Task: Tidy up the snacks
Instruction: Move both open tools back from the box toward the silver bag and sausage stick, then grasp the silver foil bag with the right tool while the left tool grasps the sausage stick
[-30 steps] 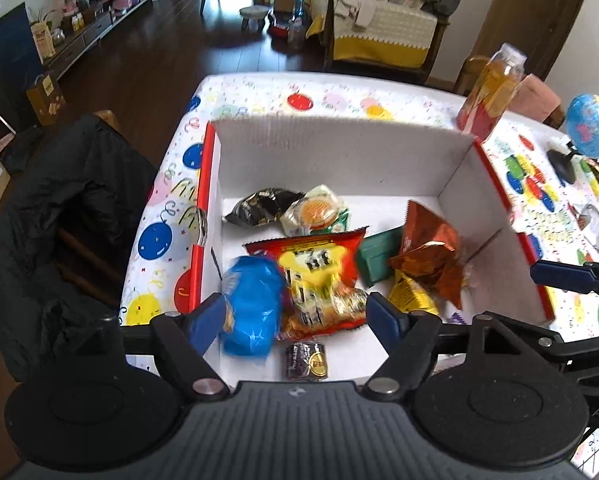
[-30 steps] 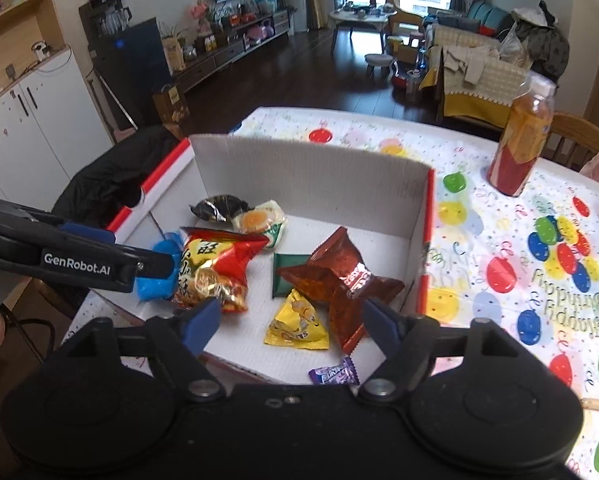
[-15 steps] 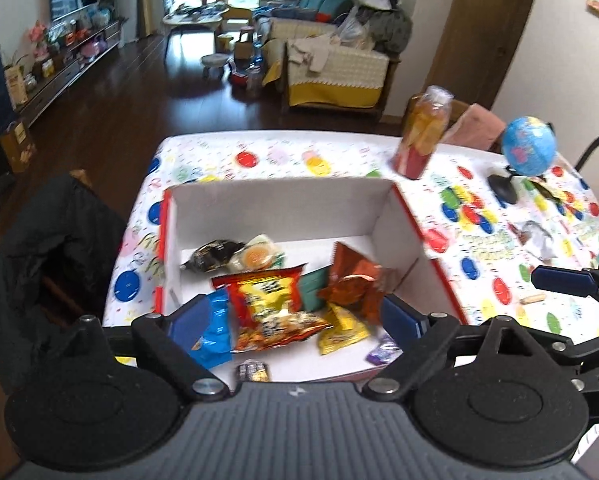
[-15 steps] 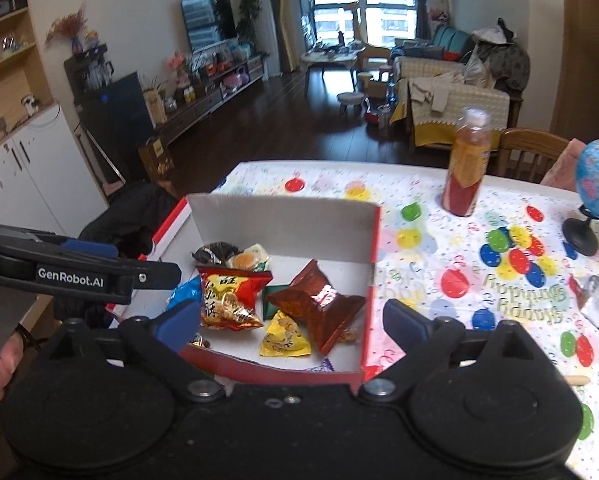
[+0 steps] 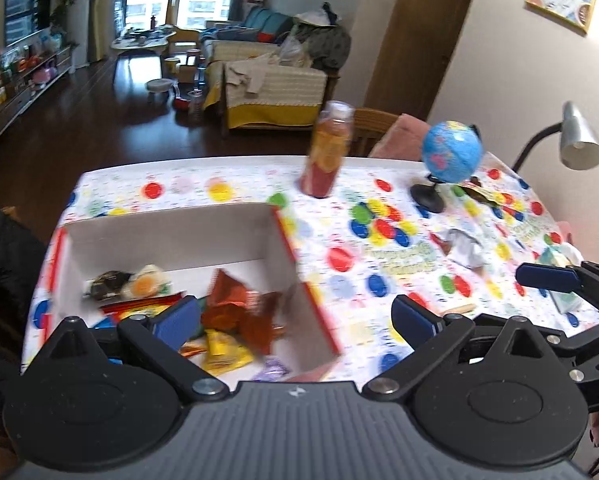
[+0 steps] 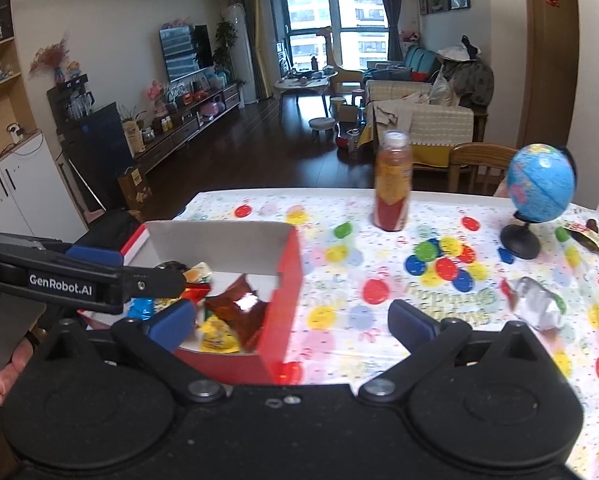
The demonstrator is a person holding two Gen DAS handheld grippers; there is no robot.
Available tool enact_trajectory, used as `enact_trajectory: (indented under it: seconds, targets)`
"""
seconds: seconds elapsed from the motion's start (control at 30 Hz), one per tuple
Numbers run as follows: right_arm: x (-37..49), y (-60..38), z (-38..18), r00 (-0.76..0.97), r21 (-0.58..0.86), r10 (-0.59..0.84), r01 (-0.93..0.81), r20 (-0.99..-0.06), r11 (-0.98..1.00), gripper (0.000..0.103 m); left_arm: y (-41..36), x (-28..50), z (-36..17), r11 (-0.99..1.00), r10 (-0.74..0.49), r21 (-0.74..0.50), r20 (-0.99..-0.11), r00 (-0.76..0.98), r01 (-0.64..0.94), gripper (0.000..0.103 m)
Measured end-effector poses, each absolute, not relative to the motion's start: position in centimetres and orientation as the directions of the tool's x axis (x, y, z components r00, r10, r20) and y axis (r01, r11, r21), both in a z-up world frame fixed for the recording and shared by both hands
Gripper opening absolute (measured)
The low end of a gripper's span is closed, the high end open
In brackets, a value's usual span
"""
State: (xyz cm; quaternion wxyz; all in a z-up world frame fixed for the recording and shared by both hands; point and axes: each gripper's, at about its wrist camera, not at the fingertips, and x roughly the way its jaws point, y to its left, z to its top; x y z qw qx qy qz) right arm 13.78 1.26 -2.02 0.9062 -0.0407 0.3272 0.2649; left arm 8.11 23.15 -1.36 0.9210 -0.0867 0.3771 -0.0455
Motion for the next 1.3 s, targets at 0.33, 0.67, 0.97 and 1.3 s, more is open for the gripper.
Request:
enact_trajectory:
  seconds: [0.33, 0.67, 0.97, 1.3]
  targets:
    - [16.9, -7.2, -2.5, 0.667, 0.089, 0.414, -0.464, -0.62, 0.881, 0.103, 14.0, 11.3, -2.2, 0.981, -0.163, -0.191, -0.687, 0.708, 0.04, 0.103]
    - [21.2, -15.4, -5.2, 0.659, 0.072, 0.365, -0.427, -0.657, 0.901, 0.103, 5.1, 15.7, -5.0, 0.985, -0.148, -0.169, -0.731, 0.666, 0.033, 0.103]
    - [25.4, -21.3, -7.2, 0.662, 0.049, 0.306, -0.377, -0.684, 0.925, 0.103, -0.9, 19.0, -7.0, 0.991, -0.13, -0.118, -0.755, 0.643, 0.062, 0.103]
    - [31.4, -24.5, -10.1, 0.617, 0.066, 0.309, -0.384, -0.723, 0.921, 0.098, -4.3, 24.0, -10.1, 0.986, -0.164, -0.148, -0.823, 0.545, 0.074, 0.103]
